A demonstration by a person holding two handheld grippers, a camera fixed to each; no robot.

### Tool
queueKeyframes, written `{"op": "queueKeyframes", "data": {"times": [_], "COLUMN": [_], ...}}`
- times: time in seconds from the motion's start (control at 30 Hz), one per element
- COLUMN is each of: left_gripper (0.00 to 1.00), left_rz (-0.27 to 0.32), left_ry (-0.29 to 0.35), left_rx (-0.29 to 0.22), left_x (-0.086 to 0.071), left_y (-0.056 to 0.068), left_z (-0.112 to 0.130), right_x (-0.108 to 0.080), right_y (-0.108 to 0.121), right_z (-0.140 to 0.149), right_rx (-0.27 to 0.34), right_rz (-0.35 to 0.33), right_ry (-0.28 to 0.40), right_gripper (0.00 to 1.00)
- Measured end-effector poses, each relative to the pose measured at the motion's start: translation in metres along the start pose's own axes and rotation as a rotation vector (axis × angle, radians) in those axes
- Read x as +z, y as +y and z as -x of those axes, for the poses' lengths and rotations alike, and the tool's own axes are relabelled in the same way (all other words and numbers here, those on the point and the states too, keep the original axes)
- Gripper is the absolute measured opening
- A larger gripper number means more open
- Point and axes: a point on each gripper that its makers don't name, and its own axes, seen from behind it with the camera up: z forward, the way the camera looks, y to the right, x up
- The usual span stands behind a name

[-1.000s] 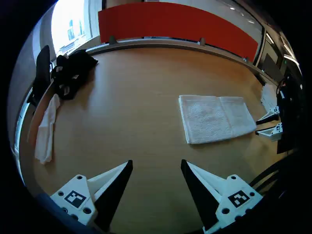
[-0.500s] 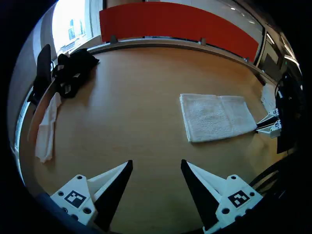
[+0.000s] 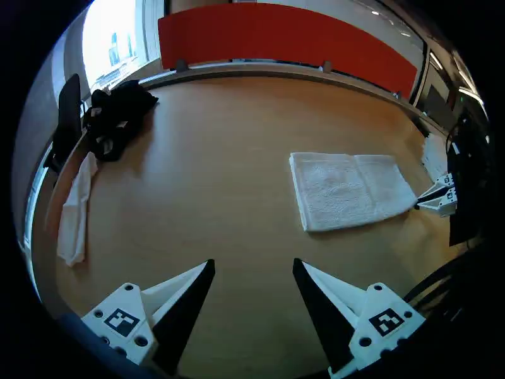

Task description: Fold towel

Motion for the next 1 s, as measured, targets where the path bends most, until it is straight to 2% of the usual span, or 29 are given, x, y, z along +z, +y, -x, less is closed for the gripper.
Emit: {"op": "queueKeyframes", "data": {"times": [0.63,1.0], "left_gripper": [0.92,0.91], "left_rz": [0.006,0.007], "left_ry": [0.028,0.038], "left_rx": [0.012,0.016], "left_x": [-0.001,-0.001], "left_y": [0.003,0.004], "left_z": [-0.016,-0.021], "right_x": [-0.058,-0.092], "right_y": [0.026,0.045], "right_z": [-0.062,-0.078], "right_rx": [-0.054,-0.072], "right_rz": [0.096,0.152], "right_ry": [0.118,0.156], "right_gripper": [0.04,0.04]}}
